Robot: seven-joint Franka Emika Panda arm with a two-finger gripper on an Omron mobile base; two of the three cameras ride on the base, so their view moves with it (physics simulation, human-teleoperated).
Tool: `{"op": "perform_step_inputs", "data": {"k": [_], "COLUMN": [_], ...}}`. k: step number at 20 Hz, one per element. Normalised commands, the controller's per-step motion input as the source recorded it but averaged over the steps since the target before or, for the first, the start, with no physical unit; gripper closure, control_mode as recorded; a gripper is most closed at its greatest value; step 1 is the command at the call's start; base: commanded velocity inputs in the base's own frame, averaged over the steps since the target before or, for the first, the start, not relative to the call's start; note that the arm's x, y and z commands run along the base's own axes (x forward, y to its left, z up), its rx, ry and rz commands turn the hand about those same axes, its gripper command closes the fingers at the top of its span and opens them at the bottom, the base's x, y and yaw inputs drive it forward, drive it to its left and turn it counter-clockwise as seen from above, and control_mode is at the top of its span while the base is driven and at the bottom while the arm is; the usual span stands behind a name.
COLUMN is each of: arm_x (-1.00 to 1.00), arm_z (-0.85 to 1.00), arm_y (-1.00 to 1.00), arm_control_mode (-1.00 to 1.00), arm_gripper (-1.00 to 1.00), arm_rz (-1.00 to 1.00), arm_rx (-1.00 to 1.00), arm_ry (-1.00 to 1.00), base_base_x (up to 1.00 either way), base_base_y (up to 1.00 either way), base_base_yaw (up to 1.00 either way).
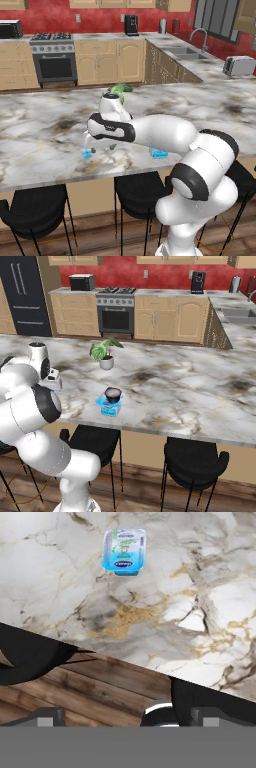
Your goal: Stack the yogurt containers by placing the smaller containers on top of the larger containers.
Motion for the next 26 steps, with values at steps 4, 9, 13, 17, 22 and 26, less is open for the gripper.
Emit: {"op": "perform_step_inputs", "data": {"k": [4, 9, 13, 17, 22, 26], "arm_x": [0.2, 0.18, 0.12, 0.14, 0.19, 0.19], "arm_z": [-0.16, -0.14, -0.11, -0.19, -0.21, -0.2], "arm_y": [0.13, 0.2, 0.22, 0.1, 0.05, 0.01], "arm_control_mode": [-1.0, -1.0, -1.0, -1.0, -1.0, -1.0], "arm_gripper": [-1.0, -1.0, -1.0, -1.0, -1.0, -1.0], "arm_rz": [0.0, 0.0, 0.0, 0.0, 0.0, 0.0], "arm_rx": [0.0, 0.0, 0.0, -0.01, -0.01, -0.02], "arm_ry": [0.0, 0.0, 0.0, 0.0, 0.0, 0.0], "base_base_x": [0.0, 0.0, 0.0, 0.0, 0.0, 0.0], "base_base_y": [0.0, 0.0, 0.0, 0.0, 0.0, 0.0], "base_base_yaw": [0.0, 0.0, 0.0, 0.0, 0.0, 0.0]}}
